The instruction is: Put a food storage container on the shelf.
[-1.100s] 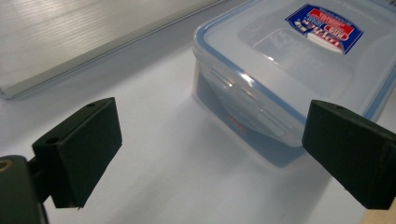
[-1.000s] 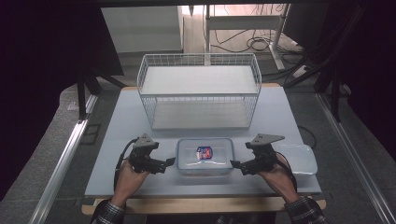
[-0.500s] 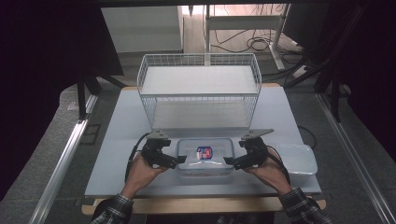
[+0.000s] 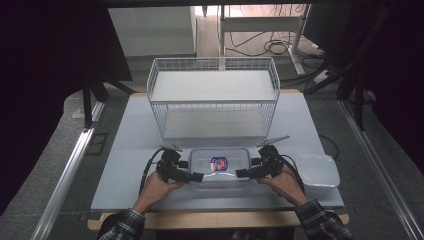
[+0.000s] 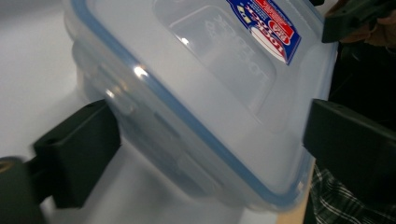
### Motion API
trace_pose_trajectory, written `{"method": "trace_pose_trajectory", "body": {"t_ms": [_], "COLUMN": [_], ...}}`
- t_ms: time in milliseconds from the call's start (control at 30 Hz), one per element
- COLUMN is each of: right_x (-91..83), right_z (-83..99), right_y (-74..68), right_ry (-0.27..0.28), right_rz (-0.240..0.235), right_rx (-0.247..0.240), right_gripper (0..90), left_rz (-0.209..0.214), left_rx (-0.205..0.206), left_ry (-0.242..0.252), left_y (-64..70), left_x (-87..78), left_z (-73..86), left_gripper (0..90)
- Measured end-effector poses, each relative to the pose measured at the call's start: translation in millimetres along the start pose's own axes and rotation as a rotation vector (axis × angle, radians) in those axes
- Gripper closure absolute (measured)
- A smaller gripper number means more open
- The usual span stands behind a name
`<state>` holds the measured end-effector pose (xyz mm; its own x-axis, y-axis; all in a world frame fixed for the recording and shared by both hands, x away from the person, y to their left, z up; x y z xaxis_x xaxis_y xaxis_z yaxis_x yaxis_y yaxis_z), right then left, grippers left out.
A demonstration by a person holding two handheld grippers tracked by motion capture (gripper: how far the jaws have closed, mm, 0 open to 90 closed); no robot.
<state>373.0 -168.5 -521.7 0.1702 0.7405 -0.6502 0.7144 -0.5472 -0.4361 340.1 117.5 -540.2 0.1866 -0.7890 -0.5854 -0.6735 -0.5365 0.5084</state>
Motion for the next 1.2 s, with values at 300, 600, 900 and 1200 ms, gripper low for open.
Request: {"method": "trace_pose_trajectory", "body": {"t_ms": [300, 600, 900, 1200], "right_x": [-20.6, -32.2, -31.3, -38.2], "right_z": [9.3, 9.9, 8.4, -0.2], "right_y": [-3.6, -10.0, -11.5, -16.3], "right_ry": [0.012, 0.092, 0.164, 0.203], "right_rz": [-0.057, -0.008, 0.038, 0.038], "right_rx": [0.083, 0.106, 0.067, 0.031], "right_gripper": [38.8, 51.8, 52.5, 52.8], "left_rz": [0.030, 0.016, -0.031, -0.049], "left_rx": [-0.048, -0.109, -0.098, -0.075], "left_ry": [0.078, 0.183, 0.208, 0.250], "left_y": [7.0, 4.7, 6.3, 12.0], "left_x": [-19.6, -25.2, -26.5, -36.0], "left_z": [14.1, 7.4, 3.6, -7.2], "left_gripper": [36.4, 49.0, 49.7, 49.4]}}
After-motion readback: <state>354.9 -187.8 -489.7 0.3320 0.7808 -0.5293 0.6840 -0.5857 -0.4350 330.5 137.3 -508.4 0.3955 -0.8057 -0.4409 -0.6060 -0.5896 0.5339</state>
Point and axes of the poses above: each handheld gripper's, and its own axes: x roughly forward along the jaws, z roughly out of its underside, y roughly to its right, the point moved 4 cm from there along x, roughly forward along the jaws
